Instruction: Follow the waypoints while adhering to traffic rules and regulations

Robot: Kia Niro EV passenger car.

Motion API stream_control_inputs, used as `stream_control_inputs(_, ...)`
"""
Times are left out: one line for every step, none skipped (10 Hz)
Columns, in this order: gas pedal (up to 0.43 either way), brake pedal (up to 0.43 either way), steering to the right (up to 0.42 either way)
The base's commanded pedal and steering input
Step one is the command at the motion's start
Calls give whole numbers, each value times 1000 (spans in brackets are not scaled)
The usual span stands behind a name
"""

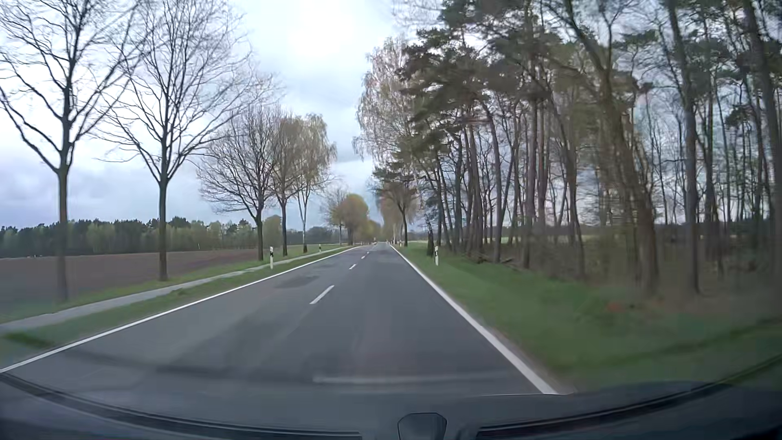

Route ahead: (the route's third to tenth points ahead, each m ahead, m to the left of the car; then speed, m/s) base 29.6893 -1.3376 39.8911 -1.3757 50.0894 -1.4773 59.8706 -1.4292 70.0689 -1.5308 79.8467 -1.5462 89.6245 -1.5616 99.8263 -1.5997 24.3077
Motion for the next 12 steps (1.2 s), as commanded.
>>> stream_control_inputs(248,0,-3)
stream_control_inputs(248,0,-4)
stream_control_inputs(248,0,-6)
stream_control_inputs(248,0,-6)
stream_control_inputs(248,0,-6)
stream_control_inputs(248,0,-6)
stream_control_inputs(248,0,-6)
stream_control_inputs(248,0,-5)
stream_control_inputs(248,0,-4)
stream_control_inputs(248,0,-3)
stream_control_inputs(248,0,-3)
stream_control_inputs(240,0,-2)
